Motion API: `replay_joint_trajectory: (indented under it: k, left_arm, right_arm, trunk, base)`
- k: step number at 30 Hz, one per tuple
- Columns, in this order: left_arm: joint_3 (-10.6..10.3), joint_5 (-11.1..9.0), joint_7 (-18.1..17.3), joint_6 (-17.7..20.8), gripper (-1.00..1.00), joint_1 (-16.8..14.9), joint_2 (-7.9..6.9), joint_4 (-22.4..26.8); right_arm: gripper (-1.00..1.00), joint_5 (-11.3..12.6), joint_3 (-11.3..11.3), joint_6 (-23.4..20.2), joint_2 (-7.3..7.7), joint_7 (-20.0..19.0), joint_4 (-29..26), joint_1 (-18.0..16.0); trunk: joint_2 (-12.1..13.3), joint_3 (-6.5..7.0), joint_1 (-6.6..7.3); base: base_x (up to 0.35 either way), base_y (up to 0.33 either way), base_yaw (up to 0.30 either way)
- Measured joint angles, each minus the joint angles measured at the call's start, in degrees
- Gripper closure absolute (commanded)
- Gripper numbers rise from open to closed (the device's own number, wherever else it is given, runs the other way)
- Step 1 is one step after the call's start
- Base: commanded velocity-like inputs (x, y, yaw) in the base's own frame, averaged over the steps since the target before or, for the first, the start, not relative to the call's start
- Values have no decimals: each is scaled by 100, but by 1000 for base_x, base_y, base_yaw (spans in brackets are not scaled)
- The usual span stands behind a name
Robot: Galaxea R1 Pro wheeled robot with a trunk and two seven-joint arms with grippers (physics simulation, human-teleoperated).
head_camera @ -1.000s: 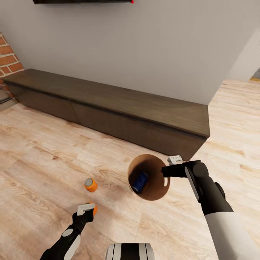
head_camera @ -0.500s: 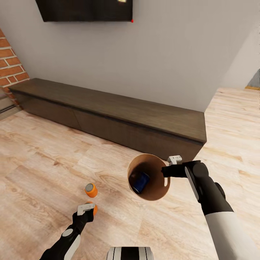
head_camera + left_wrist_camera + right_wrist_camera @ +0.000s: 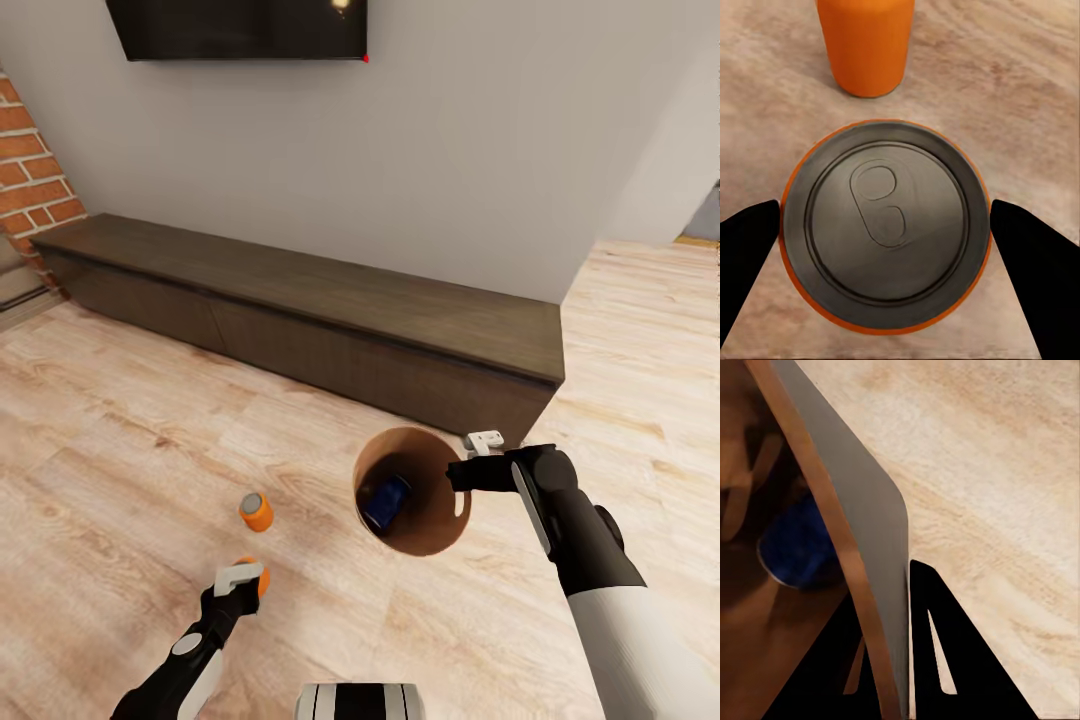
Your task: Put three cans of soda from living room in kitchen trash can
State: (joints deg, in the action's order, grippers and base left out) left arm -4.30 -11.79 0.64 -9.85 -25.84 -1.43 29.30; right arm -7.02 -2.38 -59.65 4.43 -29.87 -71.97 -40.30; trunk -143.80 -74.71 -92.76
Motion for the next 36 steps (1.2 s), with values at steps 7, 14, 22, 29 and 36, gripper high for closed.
replay_joint_trajectory:
  k: [7, 14, 22, 29, 36]
  left_arm:
    - [-7, -6, -22, 7, 100, 0, -6, 44]
    - [-14, -8, -29, 15, 100, 0, -7, 59]
    - [-18, -9, -35, 19, 100, 1, -7, 60]
    - [-19, -8, -43, 18, 100, 2, -12, 59]
    - [-19, -8, -46, 10, 100, 0, -15, 59]
  right_arm:
    - [100, -57, 5, 5, 35, -5, 16, 193]
    - [100, -36, 1, 9, 450, -951, 39, 363]
    - [100, -183, 4, 76, 1000, -1642, 86, 516]
    - [100, -85, -5, 59, 1223, -2336, 88, 532]
    - [100, -160, -9, 31, 1257, -2414, 88, 534]
  trunk:
    - [0, 0, 0]
    - [0, 0, 0]
    - [0, 0, 0]
    - [0, 0, 0]
    - [0, 0, 0]
  base:
    - [-319, 0, 0]
    - [-324, 0, 0]
    - [-262, 0, 0]
    - [-143, 0, 0]
    - [-15, 0, 0]
